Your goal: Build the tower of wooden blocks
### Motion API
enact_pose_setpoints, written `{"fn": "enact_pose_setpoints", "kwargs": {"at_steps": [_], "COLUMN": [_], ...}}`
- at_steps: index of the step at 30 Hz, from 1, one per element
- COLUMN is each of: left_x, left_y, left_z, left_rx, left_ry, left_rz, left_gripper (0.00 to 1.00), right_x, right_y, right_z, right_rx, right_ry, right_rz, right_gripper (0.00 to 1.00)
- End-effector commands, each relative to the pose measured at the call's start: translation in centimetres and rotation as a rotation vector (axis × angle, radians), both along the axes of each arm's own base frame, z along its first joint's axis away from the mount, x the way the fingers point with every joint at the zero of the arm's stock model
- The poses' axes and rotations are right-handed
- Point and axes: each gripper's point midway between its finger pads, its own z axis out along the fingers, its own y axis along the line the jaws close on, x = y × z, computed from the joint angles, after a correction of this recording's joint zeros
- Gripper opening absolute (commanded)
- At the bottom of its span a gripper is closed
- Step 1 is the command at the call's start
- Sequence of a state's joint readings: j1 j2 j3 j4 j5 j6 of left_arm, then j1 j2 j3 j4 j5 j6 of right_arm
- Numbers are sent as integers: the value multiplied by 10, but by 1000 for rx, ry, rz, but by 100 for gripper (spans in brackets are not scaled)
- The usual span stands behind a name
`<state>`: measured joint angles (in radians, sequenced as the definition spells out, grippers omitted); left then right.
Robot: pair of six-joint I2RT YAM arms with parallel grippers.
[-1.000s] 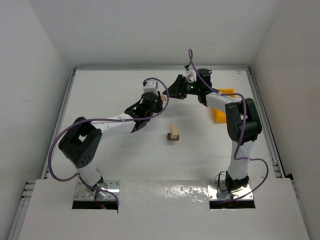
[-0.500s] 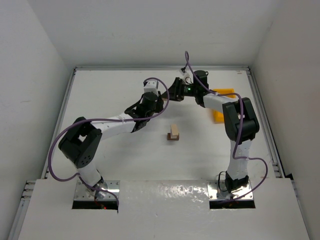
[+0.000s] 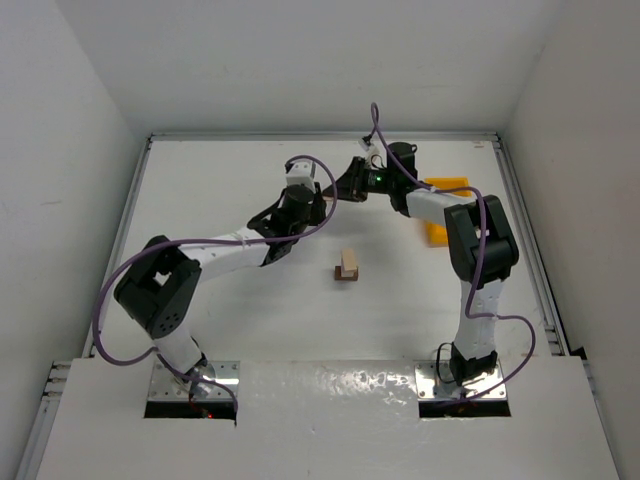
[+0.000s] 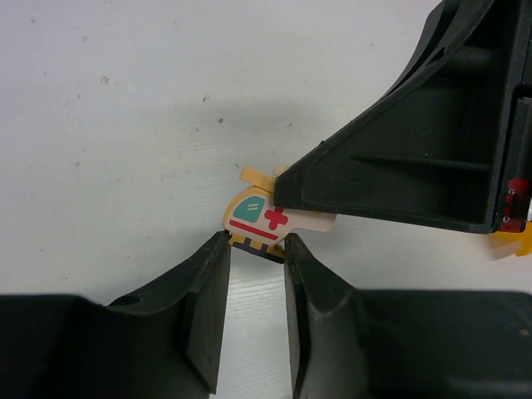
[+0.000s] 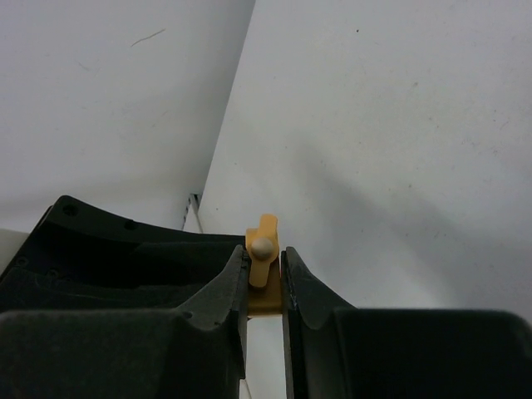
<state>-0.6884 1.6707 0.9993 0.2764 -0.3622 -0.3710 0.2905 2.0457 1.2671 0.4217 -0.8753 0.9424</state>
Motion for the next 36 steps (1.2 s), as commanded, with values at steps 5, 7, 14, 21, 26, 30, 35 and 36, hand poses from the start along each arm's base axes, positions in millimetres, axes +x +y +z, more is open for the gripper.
{"fn": "enact_pose_setpoints", "kwargs": {"at_steps": [5, 7, 14, 21, 26, 30, 35, 36], "left_x": [-4, -5, -18, -43, -56, -68, -76, -77], "left_y": [0, 1, 14, 54, 70, 81, 87, 88], "left_z": [44, 49, 69, 98, 90, 84, 78, 72], "left_rx": [-65, -70, -88, -140, -146, -148, -149, -143], "left_ry": [-100, -109, -145, -204, -196, -211, -239, -233], "left_rz": [0, 0, 3, 102, 132, 130, 120, 118], "left_gripper": [43, 47, 53, 53, 53, 53, 53, 53], "right_x": [4, 5, 12, 4, -17, -54, -105, -117], "right_y": [1, 0, -10, -36, -62, -74, -83, -80], "right_z": [21, 23, 34, 59, 73, 84, 82, 69], "right_rx": [15, 15, 5, -103, -248, -374, -524, -542], "right_ry": [-84, -88, -124, -228, -333, -458, -602, -596], "right_rz": [-13, -22, -57, -126, -217, -255, -307, -288], "right_gripper": [3, 3, 3, 3, 3, 3, 3, 3]}}
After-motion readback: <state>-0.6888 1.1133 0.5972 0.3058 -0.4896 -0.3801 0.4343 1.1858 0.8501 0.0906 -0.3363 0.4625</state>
